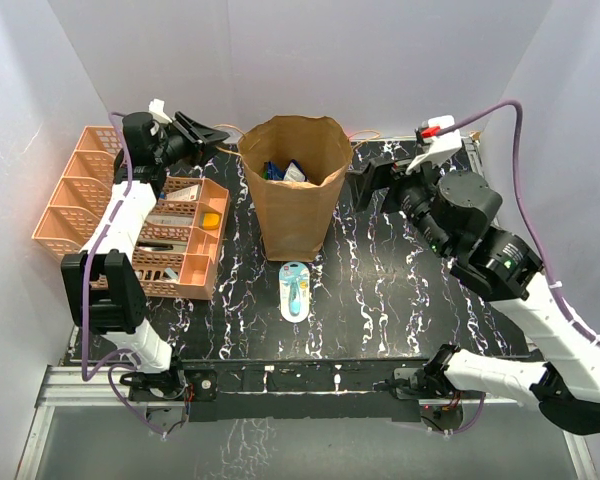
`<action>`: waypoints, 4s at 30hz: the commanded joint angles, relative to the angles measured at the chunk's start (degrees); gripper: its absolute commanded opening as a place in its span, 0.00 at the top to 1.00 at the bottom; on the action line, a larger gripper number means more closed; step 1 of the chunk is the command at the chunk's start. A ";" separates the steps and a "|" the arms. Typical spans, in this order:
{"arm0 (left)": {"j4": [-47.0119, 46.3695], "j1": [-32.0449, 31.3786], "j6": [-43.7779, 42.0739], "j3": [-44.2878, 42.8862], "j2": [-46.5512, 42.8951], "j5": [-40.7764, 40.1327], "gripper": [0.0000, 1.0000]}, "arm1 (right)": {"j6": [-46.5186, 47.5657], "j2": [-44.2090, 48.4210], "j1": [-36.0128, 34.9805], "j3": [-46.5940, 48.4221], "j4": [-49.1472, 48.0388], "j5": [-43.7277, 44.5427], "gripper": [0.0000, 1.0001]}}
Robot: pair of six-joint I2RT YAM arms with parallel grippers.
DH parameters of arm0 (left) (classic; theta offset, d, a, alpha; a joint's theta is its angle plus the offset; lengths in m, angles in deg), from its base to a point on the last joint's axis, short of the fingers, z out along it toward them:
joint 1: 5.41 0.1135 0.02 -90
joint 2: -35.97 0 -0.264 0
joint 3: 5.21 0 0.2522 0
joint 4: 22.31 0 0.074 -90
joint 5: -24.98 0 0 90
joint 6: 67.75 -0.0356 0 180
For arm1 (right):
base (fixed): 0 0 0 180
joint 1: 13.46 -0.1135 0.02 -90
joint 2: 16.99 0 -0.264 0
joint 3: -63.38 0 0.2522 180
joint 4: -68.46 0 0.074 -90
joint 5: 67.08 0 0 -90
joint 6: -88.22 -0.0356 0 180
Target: Take the snacks out of the paper bag
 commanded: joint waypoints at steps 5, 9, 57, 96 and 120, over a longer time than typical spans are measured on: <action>-3.70 0.04 1.75 -2.99 -0.50 4.06 0.78 | 0.97 -2.11 -0.04 1.60 -2.85 0.59 0.04; -1.64 0.04 -0.63 -7.78 1.48 3.67 1.00 | 1.04 -5.63 -0.03 2.86 -1.20 6.86 0.04; -9.69 -11.03 -7.01 -27.83 9.48 11.35 1.00 | -12.66 -5.53 27.21 -19.56 -7.55 -40.43 0.10; -11.27 -31.42 -9.11 -6.84 -4.42 -1.61 1.00 | -11.89 -9.54 25.22 -26.07 -19.62 -52.82 0.41; -10.31 -33.81 -10.11 0.95 -9.97 -0.18 1.00 | -18.99 -13.16 1.39 -38.71 -36.05 -36.25 0.58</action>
